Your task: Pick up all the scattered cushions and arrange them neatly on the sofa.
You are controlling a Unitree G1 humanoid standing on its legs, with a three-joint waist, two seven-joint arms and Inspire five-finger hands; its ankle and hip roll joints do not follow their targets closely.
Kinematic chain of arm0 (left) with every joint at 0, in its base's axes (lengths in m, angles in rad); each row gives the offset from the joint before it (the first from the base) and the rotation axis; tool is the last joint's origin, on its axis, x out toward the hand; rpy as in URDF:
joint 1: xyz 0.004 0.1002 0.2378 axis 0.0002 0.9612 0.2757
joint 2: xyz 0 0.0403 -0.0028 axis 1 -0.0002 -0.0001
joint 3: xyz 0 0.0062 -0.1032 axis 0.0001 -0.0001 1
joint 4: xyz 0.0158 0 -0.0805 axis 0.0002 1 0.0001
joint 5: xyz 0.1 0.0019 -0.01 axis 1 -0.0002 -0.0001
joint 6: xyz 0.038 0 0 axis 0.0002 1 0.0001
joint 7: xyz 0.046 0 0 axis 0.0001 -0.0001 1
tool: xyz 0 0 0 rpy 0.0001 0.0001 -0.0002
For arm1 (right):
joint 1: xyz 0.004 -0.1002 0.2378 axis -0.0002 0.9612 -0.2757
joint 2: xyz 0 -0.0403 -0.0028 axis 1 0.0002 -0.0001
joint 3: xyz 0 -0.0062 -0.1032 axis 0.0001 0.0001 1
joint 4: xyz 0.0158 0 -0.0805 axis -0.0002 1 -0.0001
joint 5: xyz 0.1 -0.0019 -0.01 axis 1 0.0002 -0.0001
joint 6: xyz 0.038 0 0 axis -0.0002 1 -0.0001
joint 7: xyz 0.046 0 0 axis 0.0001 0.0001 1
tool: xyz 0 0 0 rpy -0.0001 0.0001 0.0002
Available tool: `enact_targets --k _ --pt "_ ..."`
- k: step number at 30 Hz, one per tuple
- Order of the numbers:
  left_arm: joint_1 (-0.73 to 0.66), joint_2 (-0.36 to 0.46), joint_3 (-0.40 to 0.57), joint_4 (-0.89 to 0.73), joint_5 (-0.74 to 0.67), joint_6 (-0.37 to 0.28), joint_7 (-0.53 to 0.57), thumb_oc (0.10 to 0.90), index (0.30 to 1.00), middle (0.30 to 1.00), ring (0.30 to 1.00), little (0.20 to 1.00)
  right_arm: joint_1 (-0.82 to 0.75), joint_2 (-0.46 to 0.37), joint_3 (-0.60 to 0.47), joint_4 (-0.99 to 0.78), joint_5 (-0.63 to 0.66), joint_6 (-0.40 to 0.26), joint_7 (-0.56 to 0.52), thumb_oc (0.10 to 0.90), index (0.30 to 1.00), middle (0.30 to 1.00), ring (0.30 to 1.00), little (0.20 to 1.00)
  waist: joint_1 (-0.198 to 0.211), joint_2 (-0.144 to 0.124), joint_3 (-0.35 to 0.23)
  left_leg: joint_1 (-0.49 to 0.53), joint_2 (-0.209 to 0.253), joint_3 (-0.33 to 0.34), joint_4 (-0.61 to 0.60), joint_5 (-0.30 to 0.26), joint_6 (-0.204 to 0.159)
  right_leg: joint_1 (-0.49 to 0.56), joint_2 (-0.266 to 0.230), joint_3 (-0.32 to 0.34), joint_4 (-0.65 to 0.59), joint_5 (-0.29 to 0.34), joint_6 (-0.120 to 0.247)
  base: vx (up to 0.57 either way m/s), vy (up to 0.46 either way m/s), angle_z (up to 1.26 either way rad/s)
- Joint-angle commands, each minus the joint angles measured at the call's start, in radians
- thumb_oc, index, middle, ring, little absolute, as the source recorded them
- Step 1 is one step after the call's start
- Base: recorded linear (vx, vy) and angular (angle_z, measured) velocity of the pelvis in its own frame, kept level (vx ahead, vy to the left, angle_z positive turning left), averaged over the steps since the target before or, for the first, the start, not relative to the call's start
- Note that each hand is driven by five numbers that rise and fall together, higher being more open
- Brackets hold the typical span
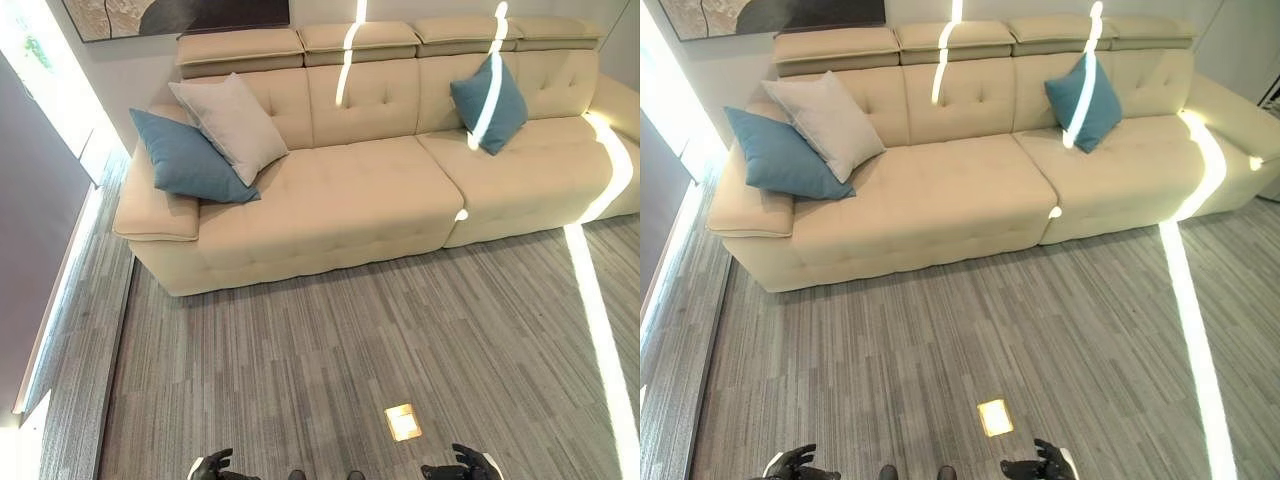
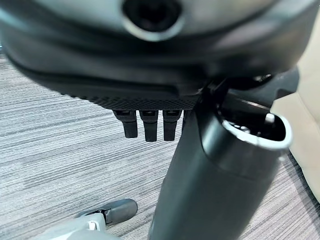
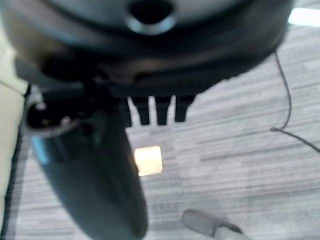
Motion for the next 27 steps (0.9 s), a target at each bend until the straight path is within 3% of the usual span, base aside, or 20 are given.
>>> enact_targets --k 1,13,21,27 --pt "-0.064 -0.004 -0.02 0.052 0.019 -0.029 0.008 0.8 0.9 0.9 0.9 0.9 -0.038 -0.033 0.017 0.032 -0.016 -0.024 -0.02 0.8 0.9 0.9 0.9 0.9 -0.01 -0.012 -0.017 -0.001 0.056 0.016 0.015 -0.062 -0.055 -0.006 -0.072 -0.013 0.012 -0.062 0.115 0.0 -0.004 0.03" --pt "-0.07 -0.006 -0.025 0.059 0.019 -0.025 0.013 0.8 0.9 0.9 0.9 0.9 -0.038 -0.032 0.029 0.036 -0.029 -0.023 -0.022 0.8 0.9 0.9 0.9 0.9 -0.013 -0.016 -0.012 -0.012 0.064 -0.007 0.036 -0.064 -0.061 -0.001 -0.059 -0.013 0.012 -0.075 0.1 -0.01 -0.031 0.05" --pt "-0.094 -0.005 -0.047 0.048 0.011 -0.029 0.01 0.8 0.9 0.9 0.9 0.9 -0.057 -0.052 0.038 0.031 -0.032 -0.025 -0.029 0.8 0.9 0.9 0.9 0.9 -0.004 -0.032 0.029 -0.142 0.054 -0.055 0.168 -0.063 -0.077 -0.029 -0.055 -0.043 0.012 -0.074 0.076 -0.08 -0.05 0.24" --pt "-0.104 -0.008 -0.052 0.056 0.023 -0.027 0.015 0.8 0.9 0.9 0.9 0.9 -0.048 -0.049 0.025 0.042 -0.028 -0.016 -0.029 0.8 0.9 0.9 0.9 0.9 -0.012 -0.04 0.036 -0.193 0.049 0.013 0.207 -0.07 -0.07 -0.044 -0.081 -0.112 0.012 -0.067 0.079 -0.01 0.025 0.58"
